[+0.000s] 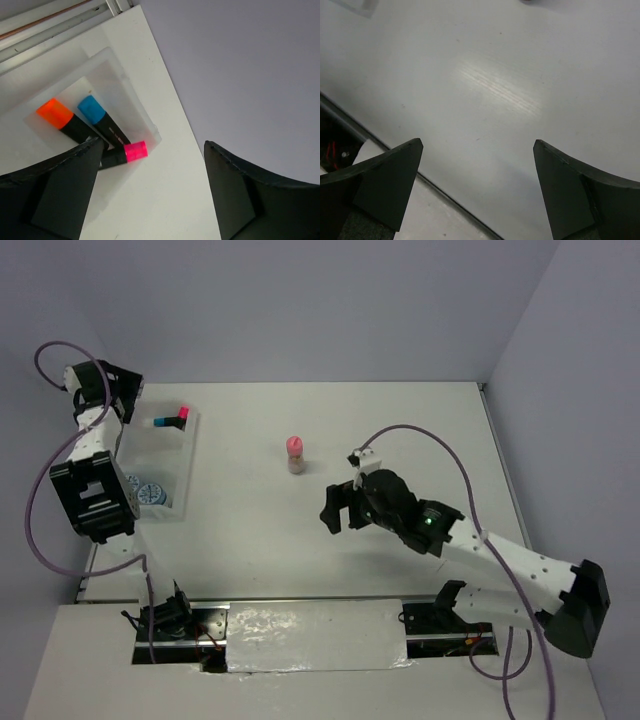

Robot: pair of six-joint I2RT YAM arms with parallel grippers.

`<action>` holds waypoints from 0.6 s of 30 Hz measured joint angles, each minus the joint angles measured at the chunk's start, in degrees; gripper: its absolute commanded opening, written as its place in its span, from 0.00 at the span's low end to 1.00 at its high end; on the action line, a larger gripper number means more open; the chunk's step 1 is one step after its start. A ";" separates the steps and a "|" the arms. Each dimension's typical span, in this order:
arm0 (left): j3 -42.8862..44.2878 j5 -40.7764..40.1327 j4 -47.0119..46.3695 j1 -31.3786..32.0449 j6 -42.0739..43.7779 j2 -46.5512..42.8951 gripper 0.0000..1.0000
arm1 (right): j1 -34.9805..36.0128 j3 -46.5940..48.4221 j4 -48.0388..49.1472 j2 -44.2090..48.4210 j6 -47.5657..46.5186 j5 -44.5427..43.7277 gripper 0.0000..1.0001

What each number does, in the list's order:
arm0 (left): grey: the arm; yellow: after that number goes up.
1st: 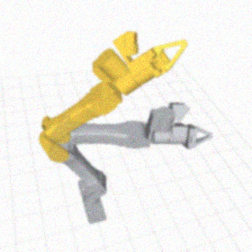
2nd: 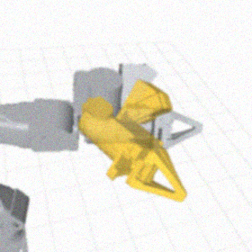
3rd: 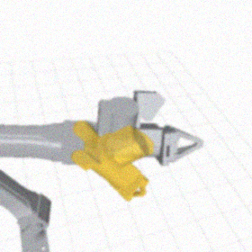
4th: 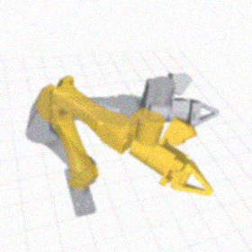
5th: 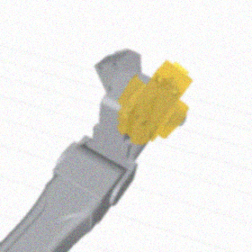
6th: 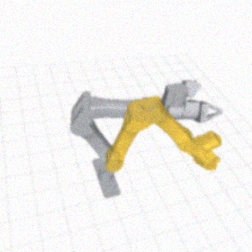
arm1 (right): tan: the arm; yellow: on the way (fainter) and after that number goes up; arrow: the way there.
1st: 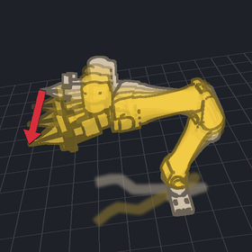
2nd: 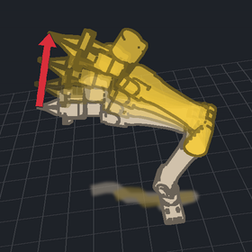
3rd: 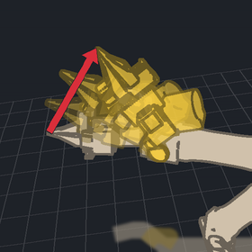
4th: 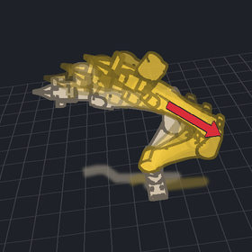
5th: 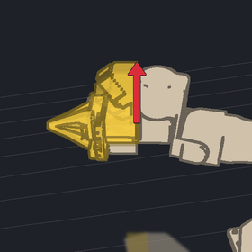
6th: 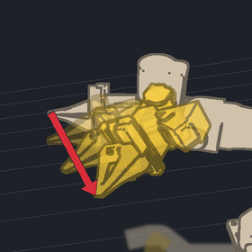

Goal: Sort the stationery into containers
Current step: Pick up the stationery from the center of the board.

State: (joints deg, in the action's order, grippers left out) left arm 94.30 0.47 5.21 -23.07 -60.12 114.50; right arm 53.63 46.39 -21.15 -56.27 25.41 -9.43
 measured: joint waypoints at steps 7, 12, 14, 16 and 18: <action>-0.46 -1.68 6.99 0.15 6.19 -18.71 0.99 | -8.90 10.32 4.33 -21.27 -5.84 4.28 1.00; -7.98 1.33 7.69 0.42 12.31 -35.56 0.99 | -9.05 26.14 5.60 -38.05 -10.86 2.47 1.00; -12.85 2.34 9.42 0.96 15.17 -40.59 0.99 | -9.27 32.13 5.68 -44.06 -12.22 1.55 1.00; -17.99 2.97 11.02 2.19 18.14 -44.02 0.99 | -9.68 35.23 5.88 -47.74 -13.40 0.92 1.00; -22.88 3.80 13.31 3.61 20.15 -46.25 0.99 | -9.92 35.69 5.86 -48.89 -14.23 0.22 1.00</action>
State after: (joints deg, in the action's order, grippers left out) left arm 71.42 4.27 18.52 -19.46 -39.97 68.25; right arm 43.70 82.08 -15.29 -105.16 11.18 -9.21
